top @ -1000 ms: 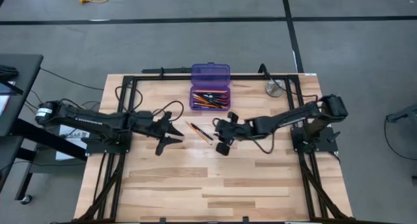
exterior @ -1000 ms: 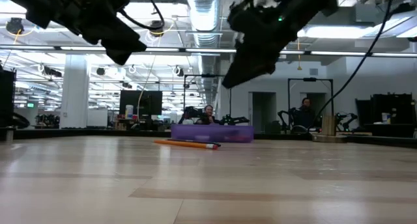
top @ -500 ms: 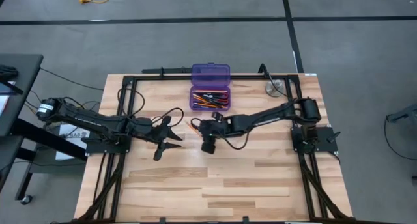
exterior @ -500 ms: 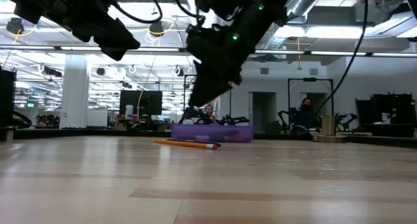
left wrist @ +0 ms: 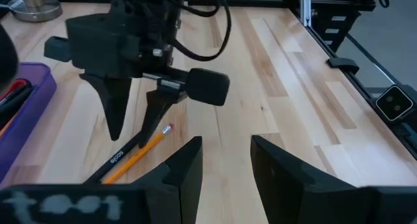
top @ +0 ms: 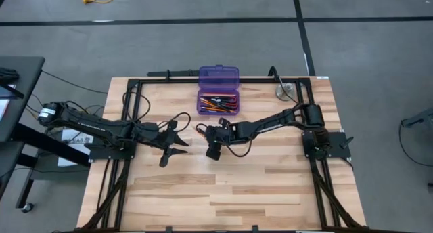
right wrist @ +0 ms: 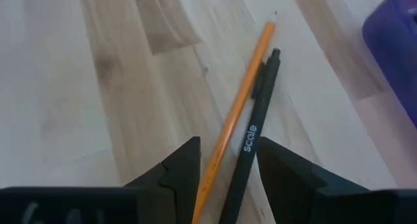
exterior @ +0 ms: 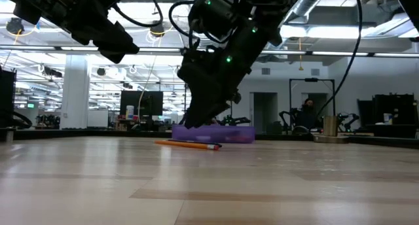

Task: Pick & place school supplies into a supply box
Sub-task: Put the black pen into the violet supply box

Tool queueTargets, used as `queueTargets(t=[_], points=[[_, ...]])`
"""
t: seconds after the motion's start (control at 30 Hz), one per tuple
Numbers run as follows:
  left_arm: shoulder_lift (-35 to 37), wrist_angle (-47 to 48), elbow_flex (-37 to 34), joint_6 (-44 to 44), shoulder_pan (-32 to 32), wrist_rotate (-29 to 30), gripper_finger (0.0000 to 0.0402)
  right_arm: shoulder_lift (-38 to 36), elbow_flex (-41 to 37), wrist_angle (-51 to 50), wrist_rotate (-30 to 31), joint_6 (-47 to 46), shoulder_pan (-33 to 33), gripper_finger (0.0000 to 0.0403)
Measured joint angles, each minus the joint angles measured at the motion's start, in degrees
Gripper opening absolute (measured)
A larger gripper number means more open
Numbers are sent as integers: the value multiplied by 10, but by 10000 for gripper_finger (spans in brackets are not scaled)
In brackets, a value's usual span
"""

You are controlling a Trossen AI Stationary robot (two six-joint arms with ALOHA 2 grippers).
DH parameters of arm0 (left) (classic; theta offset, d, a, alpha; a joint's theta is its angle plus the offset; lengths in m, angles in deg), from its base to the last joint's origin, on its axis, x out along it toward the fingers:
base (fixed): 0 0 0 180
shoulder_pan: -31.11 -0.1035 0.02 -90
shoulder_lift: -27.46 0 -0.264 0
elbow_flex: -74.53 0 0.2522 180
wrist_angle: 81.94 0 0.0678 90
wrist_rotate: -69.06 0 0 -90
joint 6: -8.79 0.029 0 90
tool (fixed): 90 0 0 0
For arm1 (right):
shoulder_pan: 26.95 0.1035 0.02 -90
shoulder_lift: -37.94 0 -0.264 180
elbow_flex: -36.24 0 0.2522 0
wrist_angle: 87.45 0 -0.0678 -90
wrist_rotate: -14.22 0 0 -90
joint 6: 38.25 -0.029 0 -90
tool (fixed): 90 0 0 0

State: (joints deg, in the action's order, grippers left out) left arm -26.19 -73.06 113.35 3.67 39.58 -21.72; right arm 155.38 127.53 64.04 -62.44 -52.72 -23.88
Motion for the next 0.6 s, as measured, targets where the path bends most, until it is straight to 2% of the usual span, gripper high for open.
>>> queueTargets(t=[0.6], points=[[0,0,0,-2,0,0,117,0,0,7,-28,-1,-28,138]])
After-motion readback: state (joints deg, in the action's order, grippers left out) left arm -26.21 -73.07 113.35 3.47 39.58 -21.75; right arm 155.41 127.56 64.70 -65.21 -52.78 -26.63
